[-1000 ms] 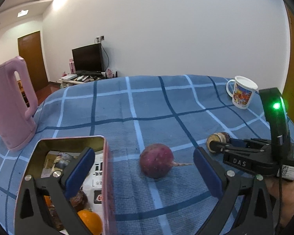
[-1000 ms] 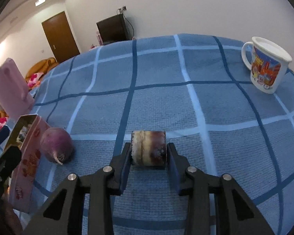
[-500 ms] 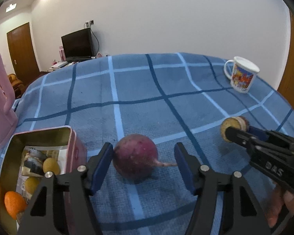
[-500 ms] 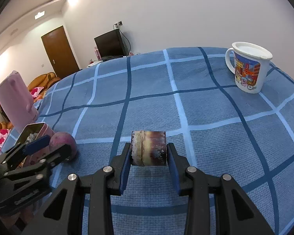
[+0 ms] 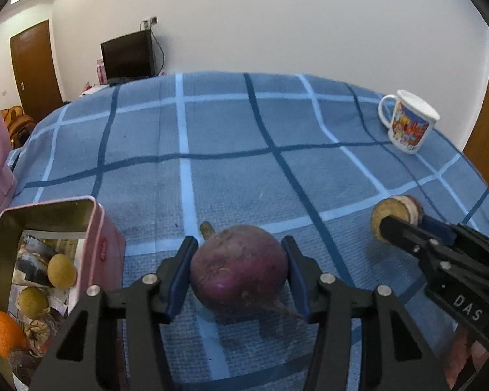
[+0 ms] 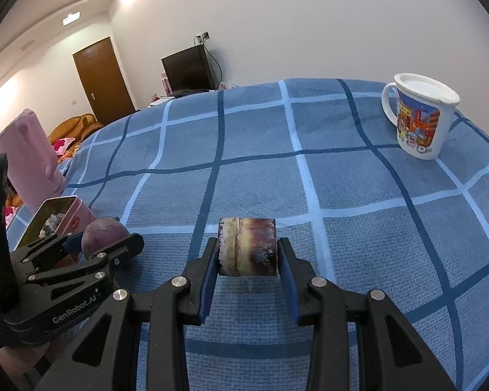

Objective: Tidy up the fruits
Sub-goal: 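Grasp the purple beet with the left tool while the right holds the tuber slice, then lift the purple beet and tuber slice and carry them toward the tin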

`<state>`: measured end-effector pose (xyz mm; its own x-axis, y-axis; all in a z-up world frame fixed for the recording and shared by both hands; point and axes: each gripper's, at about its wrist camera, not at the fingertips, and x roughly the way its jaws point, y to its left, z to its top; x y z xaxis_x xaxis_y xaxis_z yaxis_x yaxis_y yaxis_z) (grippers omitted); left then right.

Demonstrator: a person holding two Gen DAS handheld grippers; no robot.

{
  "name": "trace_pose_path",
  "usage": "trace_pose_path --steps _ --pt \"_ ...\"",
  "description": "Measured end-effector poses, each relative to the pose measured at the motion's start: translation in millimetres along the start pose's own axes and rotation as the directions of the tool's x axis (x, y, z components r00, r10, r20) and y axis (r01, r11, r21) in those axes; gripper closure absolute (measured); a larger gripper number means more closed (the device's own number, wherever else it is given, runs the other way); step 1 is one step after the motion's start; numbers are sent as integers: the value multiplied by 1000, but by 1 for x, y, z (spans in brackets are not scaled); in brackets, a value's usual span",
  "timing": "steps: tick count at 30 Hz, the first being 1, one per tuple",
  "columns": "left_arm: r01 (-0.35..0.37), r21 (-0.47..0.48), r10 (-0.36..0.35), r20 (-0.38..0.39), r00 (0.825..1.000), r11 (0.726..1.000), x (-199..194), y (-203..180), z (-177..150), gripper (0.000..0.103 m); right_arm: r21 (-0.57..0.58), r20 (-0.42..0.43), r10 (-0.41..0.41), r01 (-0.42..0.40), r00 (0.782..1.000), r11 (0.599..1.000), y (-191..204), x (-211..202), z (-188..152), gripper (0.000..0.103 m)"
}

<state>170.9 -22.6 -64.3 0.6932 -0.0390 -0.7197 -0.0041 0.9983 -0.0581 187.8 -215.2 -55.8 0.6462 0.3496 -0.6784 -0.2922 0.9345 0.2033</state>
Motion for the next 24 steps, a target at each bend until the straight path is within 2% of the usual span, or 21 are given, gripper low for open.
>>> trace_pose_path --steps 9,24 --pt "25 5 -26 77 997 1000 -14 0 1 49 -19 39 13 -13 999 1000 3 -8 -1 66" --pt "-5 43 -4 196 981 999 -34 -7 -4 49 -54 129 55 -49 990 997 10 -27 -5 66"
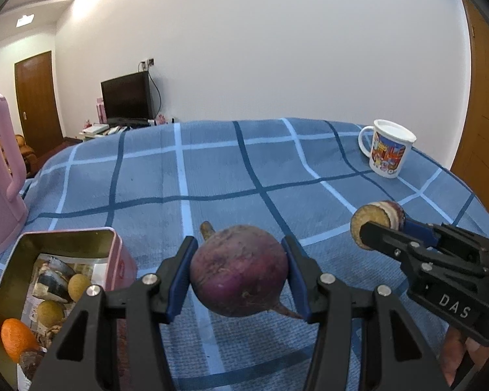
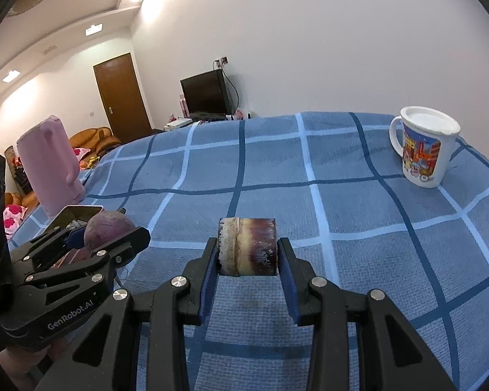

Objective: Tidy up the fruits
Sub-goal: 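Lift the purple beet and tuber slice and carry them toward the tin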

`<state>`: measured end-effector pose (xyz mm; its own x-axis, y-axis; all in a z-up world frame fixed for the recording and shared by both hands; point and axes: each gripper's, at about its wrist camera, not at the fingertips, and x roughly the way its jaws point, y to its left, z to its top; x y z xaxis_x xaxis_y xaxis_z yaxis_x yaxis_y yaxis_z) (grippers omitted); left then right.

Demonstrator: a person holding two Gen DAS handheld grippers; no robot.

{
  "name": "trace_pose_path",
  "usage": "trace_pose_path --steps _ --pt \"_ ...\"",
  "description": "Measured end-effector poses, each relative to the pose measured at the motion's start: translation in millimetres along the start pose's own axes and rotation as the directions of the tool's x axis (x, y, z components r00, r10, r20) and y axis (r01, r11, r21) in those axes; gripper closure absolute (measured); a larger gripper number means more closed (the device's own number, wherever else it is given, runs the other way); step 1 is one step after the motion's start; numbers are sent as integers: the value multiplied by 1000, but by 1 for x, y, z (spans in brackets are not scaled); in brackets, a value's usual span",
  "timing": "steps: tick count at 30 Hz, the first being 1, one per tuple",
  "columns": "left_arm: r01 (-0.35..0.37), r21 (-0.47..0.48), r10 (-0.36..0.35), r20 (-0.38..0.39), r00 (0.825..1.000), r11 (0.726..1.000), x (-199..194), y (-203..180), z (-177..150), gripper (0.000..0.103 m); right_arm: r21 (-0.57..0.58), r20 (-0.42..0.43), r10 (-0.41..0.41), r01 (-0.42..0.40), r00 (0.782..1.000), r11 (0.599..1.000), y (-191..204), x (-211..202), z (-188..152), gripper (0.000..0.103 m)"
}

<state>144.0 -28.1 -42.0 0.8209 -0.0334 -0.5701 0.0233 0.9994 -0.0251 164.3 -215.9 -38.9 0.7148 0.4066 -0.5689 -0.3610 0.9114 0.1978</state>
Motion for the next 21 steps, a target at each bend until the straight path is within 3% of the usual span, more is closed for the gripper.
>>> trace_pose_path --steps 21 --pt "-30 46 25 110 994 998 -22 -9 -4 49 -53 94 -5 10 996 999 9 -18 -2 66"
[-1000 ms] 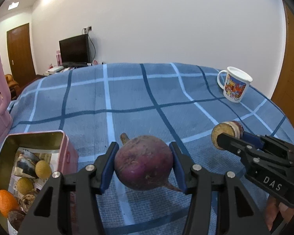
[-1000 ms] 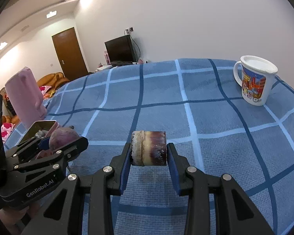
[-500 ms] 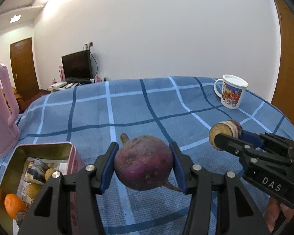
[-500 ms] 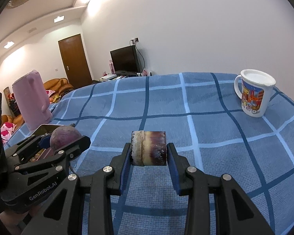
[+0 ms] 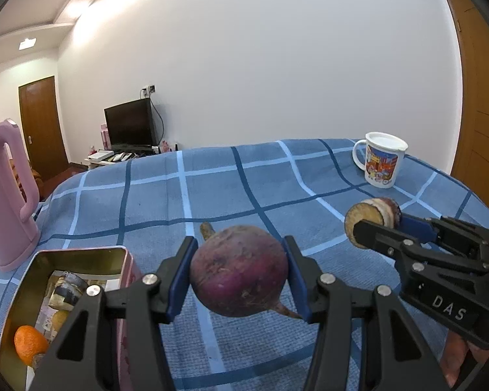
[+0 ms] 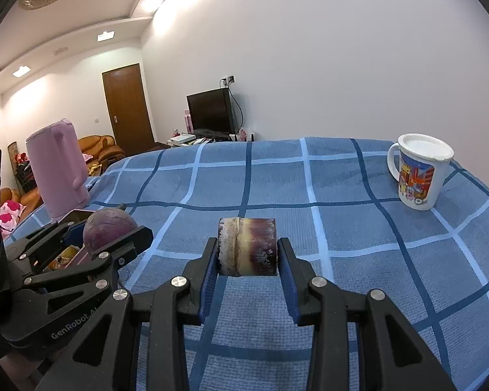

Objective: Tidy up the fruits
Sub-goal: 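Lift the purple beet and tuber slice and carry them toward the tin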

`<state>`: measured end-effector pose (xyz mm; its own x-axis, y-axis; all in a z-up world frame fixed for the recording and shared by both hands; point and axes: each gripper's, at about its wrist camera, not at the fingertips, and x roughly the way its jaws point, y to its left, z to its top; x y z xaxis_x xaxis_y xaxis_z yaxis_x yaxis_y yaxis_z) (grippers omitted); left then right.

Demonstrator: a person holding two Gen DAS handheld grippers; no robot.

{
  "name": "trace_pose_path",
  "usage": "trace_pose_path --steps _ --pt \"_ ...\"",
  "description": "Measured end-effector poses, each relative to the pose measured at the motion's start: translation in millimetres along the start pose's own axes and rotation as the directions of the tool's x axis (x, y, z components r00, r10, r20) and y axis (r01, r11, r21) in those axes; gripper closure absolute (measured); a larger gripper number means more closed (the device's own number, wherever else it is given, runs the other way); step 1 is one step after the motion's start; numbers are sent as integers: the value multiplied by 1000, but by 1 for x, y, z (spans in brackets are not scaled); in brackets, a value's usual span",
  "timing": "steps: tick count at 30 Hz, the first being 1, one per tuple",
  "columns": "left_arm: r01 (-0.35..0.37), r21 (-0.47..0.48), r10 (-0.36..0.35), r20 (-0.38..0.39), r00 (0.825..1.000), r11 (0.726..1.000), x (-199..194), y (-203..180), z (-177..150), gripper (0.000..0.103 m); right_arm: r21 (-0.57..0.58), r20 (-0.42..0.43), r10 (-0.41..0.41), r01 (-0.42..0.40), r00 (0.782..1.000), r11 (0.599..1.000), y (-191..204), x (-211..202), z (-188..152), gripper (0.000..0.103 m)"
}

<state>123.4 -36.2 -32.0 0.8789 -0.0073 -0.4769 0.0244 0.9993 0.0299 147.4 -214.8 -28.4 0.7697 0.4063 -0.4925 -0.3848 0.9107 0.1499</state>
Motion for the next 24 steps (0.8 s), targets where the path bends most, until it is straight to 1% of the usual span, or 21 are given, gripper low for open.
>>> trace_pose_path --steps 11,24 --pt "-7 -4 7 43 999 1000 -9 1 -1 49 -26 60 -8 10 998 1000 4 -11 -1 65" --pt "-12 6 11 86 996 1000 -21 -2 -3 49 -48 112 -17 22 994 999 10 -22 -2 65"
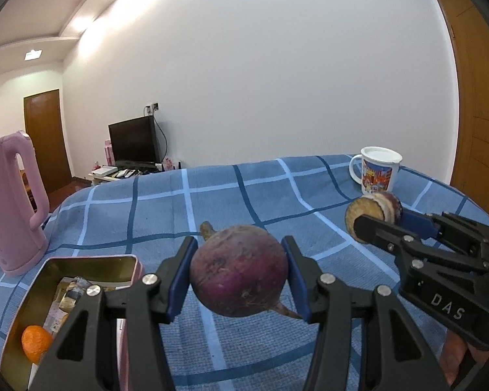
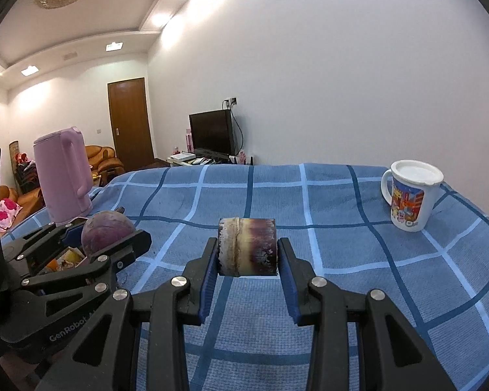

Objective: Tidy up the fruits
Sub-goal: 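Lift the purple beet and tuber slice and carry them toward the tin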

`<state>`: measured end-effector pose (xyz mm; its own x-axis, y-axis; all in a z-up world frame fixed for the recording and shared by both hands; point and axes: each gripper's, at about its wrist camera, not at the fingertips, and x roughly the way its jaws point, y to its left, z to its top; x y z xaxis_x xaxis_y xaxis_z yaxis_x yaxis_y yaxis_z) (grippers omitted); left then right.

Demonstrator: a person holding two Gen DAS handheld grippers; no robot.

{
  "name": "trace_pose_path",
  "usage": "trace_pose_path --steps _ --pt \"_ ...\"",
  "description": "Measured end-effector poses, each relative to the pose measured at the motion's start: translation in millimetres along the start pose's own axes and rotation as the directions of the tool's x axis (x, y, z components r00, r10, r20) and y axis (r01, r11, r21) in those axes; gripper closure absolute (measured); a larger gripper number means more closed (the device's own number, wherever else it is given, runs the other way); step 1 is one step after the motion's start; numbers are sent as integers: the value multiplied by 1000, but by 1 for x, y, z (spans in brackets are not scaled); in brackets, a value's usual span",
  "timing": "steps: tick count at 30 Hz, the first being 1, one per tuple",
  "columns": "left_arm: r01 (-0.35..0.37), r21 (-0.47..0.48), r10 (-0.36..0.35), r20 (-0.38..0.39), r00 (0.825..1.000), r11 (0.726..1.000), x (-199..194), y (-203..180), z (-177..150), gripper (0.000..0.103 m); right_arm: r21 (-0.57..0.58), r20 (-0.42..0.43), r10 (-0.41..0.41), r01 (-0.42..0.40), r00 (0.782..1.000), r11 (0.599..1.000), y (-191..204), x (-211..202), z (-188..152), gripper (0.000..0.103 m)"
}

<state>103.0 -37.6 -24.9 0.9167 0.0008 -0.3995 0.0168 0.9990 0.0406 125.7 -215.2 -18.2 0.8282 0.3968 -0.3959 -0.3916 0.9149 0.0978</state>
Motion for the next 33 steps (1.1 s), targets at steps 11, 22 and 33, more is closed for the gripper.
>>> trace_pose_path --steps 11,22,33 --pt "-2 4 2 34 999 1000 -10 0 -2 49 -37 67 -27 29 997 999 8 -14 -1 65" --pt "3 4 -3 41 999 1000 -15 -2 -2 49 -52 95 -29 34 995 998 11 -20 -3 65" --pt "4 -8 -3 30 1000 1000 -18 -1 -1 49 -57 82 -21 26 996 998 12 -20 -3 65"
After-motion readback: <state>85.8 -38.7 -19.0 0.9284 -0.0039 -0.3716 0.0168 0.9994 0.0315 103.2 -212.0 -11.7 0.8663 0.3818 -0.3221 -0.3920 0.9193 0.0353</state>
